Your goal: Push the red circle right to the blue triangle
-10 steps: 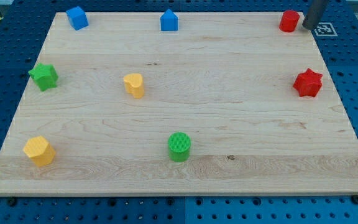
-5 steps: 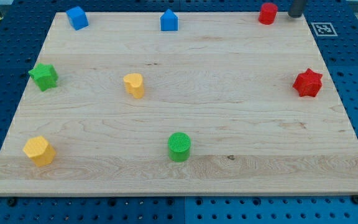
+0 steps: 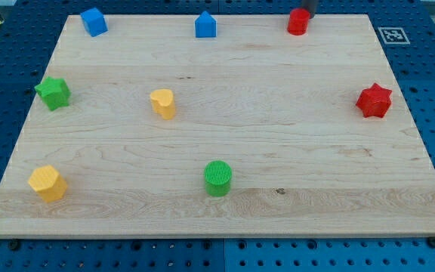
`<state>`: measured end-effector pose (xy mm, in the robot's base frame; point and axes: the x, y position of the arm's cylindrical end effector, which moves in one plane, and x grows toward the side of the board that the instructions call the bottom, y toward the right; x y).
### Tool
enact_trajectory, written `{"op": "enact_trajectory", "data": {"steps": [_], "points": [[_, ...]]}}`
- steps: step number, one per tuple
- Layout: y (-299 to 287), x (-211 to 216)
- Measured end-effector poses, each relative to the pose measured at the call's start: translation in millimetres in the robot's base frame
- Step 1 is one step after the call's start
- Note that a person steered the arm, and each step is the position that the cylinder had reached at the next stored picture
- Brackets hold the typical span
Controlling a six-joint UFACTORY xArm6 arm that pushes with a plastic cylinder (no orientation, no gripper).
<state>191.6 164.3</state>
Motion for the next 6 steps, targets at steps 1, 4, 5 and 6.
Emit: {"op": "enact_trajectory", "data": {"steps": [1,4,5,6], "points": [[7.7,4.5],[-8.6,15.9],[1.7,29.6],[6.8,48.1]]}}
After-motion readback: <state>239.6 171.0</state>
